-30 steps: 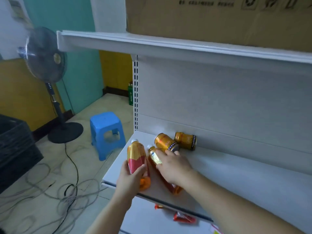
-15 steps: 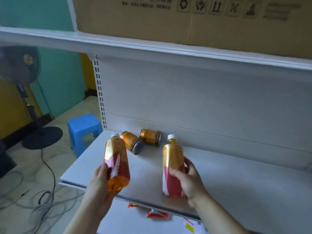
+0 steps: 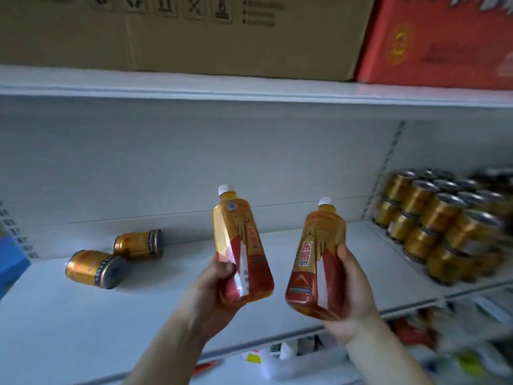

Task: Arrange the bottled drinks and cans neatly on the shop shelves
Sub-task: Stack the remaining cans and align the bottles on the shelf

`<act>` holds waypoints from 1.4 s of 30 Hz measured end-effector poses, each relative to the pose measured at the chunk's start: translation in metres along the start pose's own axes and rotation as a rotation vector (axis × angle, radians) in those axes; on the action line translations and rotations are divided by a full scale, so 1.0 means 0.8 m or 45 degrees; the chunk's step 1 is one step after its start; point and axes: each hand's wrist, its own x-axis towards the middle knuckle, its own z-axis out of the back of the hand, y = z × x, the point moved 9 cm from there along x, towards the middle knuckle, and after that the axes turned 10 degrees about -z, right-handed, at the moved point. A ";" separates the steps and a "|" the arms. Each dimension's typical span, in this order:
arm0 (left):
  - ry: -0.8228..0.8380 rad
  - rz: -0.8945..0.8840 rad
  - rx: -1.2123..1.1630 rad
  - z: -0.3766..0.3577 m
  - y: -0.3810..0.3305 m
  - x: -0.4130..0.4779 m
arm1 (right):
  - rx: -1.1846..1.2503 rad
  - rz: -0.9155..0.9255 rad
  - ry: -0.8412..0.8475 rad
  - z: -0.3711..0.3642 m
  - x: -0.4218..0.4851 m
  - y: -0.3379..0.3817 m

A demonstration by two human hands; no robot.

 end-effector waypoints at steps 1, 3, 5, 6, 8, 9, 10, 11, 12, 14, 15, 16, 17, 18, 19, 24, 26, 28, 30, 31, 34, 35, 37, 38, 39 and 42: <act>0.066 0.042 0.033 -0.015 0.011 0.007 | 0.006 0.031 -0.034 0.008 -0.013 0.010; 0.169 0.093 0.102 -0.051 0.033 0.018 | -0.009 0.116 -0.118 0.024 -0.040 0.031; 0.227 0.122 0.161 -0.087 0.057 0.025 | -0.038 0.189 -0.176 0.036 -0.069 0.053; 0.243 0.135 0.205 -0.105 0.070 0.027 | -0.036 0.234 -0.222 0.047 -0.085 0.066; 0.286 0.167 0.294 -0.142 0.098 0.027 | -0.016 0.308 -0.305 0.075 -0.113 0.090; 0.306 0.185 0.327 -0.158 0.114 0.028 | -0.007 0.342 -0.327 0.087 -0.127 0.100; 0.321 0.200 0.350 -0.175 0.129 0.027 | 0.005 0.367 -0.378 0.103 -0.140 0.110; 0.332 0.217 0.359 -0.190 0.145 0.027 | 0.016 0.390 -0.415 0.120 -0.154 0.122; 0.339 0.238 0.361 -0.207 0.162 0.027 | 0.019 0.416 -0.434 0.135 -0.169 0.135; 0.337 0.290 0.363 -0.239 0.204 0.026 | 0.024 0.477 -0.440 0.163 -0.203 0.165; 0.349 0.312 0.362 -0.258 0.228 0.026 | 0.029 0.499 -0.448 0.180 -0.220 0.182; 0.361 0.332 0.362 -0.278 0.252 0.024 | 0.025 0.509 -0.460 0.200 -0.236 0.200; 0.368 0.349 0.357 -0.298 0.278 0.021 | 0.009 0.515 -0.472 0.218 -0.254 0.217; 0.374 0.366 0.347 -0.320 0.305 0.019 | -0.005 0.520 -0.487 0.237 -0.273 0.235; 0.375 0.383 0.333 -0.339 0.330 0.017 | -0.006 0.526 -0.509 0.256 -0.291 0.251; 0.376 0.445 0.323 -0.407 0.432 0.012 | -0.045 0.600 -0.676 0.341 -0.368 0.323; 0.402 0.450 0.326 -0.430 0.463 0.016 | -0.096 0.665 -0.692 0.367 -0.391 0.353; 0.435 0.437 0.351 -0.447 0.486 0.024 | -0.180 0.717 -0.729 0.386 -0.405 0.382; 0.410 0.402 0.376 -0.461 0.506 0.040 | -0.251 0.756 -0.790 0.404 -0.410 0.409; 0.388 0.378 0.402 -0.465 0.515 0.051 | -0.280 0.766 -0.821 0.415 -0.408 0.422; 0.336 0.335 0.484 -0.475 0.540 0.087 | -0.346 0.788 -0.893 0.441 -0.393 0.458; 0.322 0.330 0.506 -0.478 0.547 0.100 | -0.365 0.795 -0.910 0.451 -0.385 0.471; 0.284 0.315 0.542 -0.482 0.563 0.133 | -0.392 0.803 -0.933 0.469 -0.367 0.497; 0.276 0.309 0.561 -0.486 0.570 0.151 | -0.406 0.798 -0.949 0.479 -0.356 0.510; 0.270 0.314 0.573 -0.491 0.577 0.168 | -0.424 0.788 -0.969 0.488 -0.346 0.524; 0.221 0.395 0.608 -0.505 0.605 0.217 | -0.504 0.745 -1.035 0.515 -0.314 0.565</act>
